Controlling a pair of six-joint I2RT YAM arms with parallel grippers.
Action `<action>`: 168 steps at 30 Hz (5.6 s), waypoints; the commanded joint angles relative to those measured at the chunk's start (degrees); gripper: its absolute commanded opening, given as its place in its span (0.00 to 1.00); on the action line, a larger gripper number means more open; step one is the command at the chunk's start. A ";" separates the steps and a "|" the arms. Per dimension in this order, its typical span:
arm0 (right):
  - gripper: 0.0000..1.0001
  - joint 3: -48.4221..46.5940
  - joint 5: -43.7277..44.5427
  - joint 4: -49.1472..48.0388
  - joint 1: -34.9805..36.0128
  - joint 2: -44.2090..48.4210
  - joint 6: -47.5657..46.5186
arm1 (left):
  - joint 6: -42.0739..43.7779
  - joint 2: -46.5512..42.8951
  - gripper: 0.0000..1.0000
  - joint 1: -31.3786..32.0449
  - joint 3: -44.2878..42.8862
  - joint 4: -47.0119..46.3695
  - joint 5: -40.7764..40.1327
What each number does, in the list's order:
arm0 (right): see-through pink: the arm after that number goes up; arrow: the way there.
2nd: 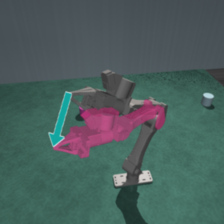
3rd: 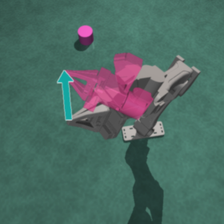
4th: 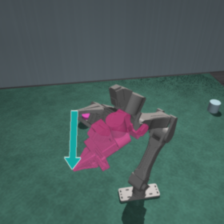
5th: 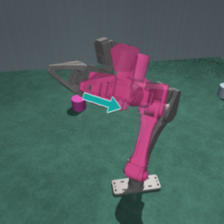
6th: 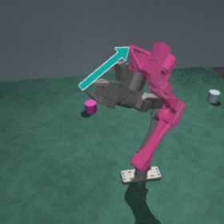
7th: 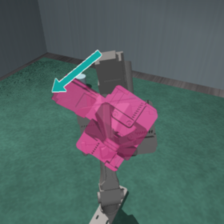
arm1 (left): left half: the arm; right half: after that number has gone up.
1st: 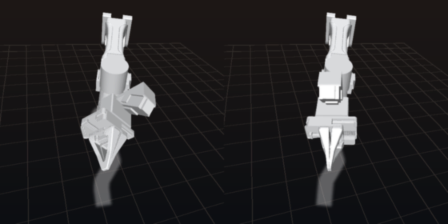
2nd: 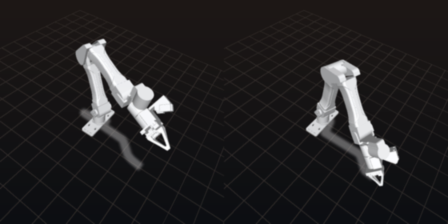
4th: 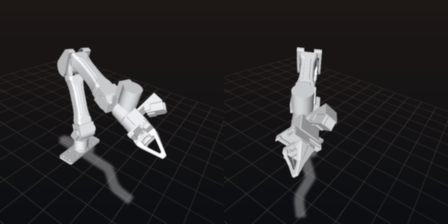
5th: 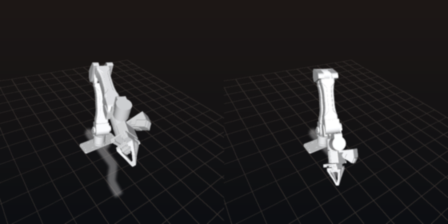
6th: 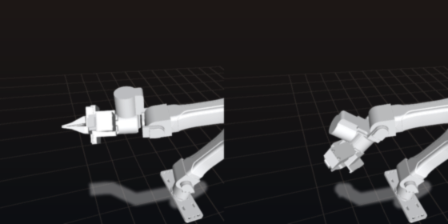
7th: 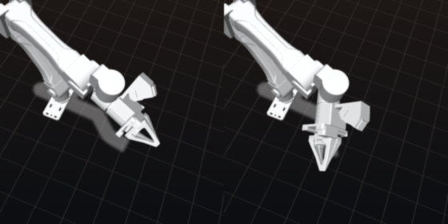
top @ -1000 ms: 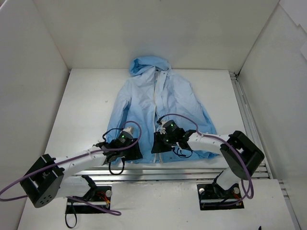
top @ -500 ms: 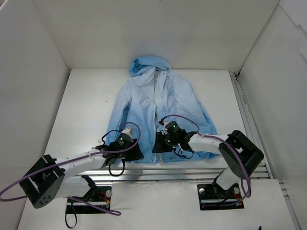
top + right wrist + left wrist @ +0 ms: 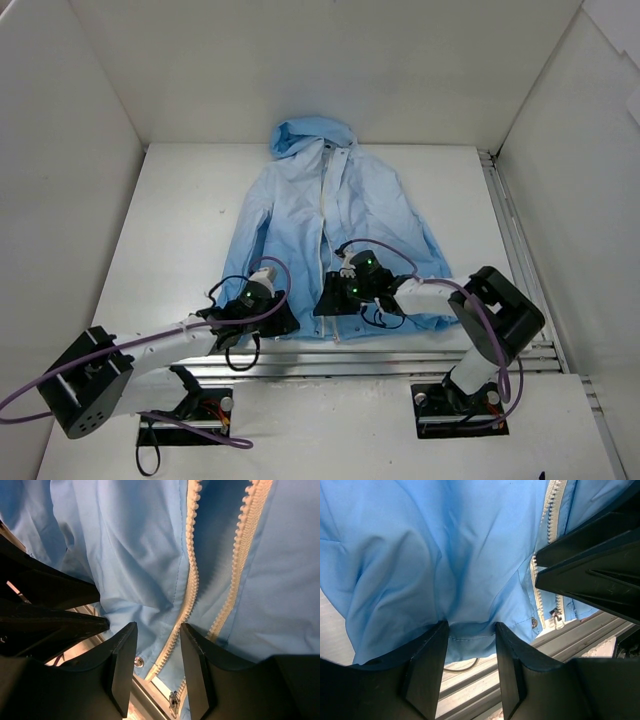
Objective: Zip up the jacket
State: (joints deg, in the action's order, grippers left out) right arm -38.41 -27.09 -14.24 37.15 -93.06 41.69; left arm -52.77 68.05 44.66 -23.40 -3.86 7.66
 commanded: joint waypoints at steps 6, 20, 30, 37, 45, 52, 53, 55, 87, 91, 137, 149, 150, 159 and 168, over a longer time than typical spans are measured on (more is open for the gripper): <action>0.41 1.15 10.73 4.66 -0.85 3.05 -2.58 | -1.01 -1.69 0.36 -1.15 3.35 -3.17 0.78; 0.41 0.27 9.52 -1.05 -1.37 -0.37 -3.72 | -0.75 -2.57 0.22 -3.36 7.14 -9.67 3.85; 0.33 0.97 4.86 -7.47 -2.34 -3.45 -5.22 | -0.66 -2.49 0.19 -3.88 8.89 -11.87 4.56; 0.17 1.41 0.64 -9.31 -2.43 -2.05 -6.10 | -1.10 -2.92 0.18 -3.88 9.42 -12.49 4.03; 0.06 3.43 -5.25 -12.21 -3.31 3.32 -6.89 | -1.02 -2.93 0.18 -3.88 9.42 -13.19 3.33; 0.00 2.65 -6.57 -12.65 -4.19 4.99 -7.50 | 0.12 -2.66 0.25 -3.88 8.20 -13.20 3.76; 0.00 2.47 -6.57 -12.65 -4.36 5.77 -7.50 | 0.39 -3.36 0.27 -3.88 7.76 -12.76 3.59; 0.00 1.94 -6.13 -12.57 -4.62 6.65 -8.38 | 0.74 -4.68 0.38 -3.88 6.44 -10.31 3.33; 0.00 -2.19 -12.20 -13.27 -6.39 10.26 -9.35 | 6.72 3.92 0.70 -4.41 -3.41 -21.10 17.04; 0.00 -1.58 -12.46 -14.67 -6.47 9.65 -7.42 | 6.11 5.77 0.66 -4.41 -3.58 -23.38 17.39; 0.40 2.91 -24.85 -18.89 -9.90 10.35 -16.03 | 13.66 -5.30 0.00 -8.89 -0.42 -27.17 31.89; 0.34 1.59 -28.98 -19.95 -7.79 10.00 -17.17 | 14.89 -2.93 0.00 -9.42 -2.35 -27.69 34.35; 0.32 1.50 -29.33 -19.86 -7.79 9.91 -17.26 | 14.89 -2.92 0.00 -9.42 -2.53 -27.52 34.35; 0.00 1.59 -28.02 -19.60 -7.88 11.92 -15.50 | 17.78 -5.37 0.07 -12.75 -3.67 -19.72 32.60; 0.00 -4.73 -25.73 -7.83 -8.23 14.13 -17.34 | 15.79 -14.43 0.89 -13.90 -12.28 5.33 15.47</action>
State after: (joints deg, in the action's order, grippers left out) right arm -38.63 -53.47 -24.67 28.84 -81.76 26.30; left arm -35.20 57.04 31.00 -31.16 -5.10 29.65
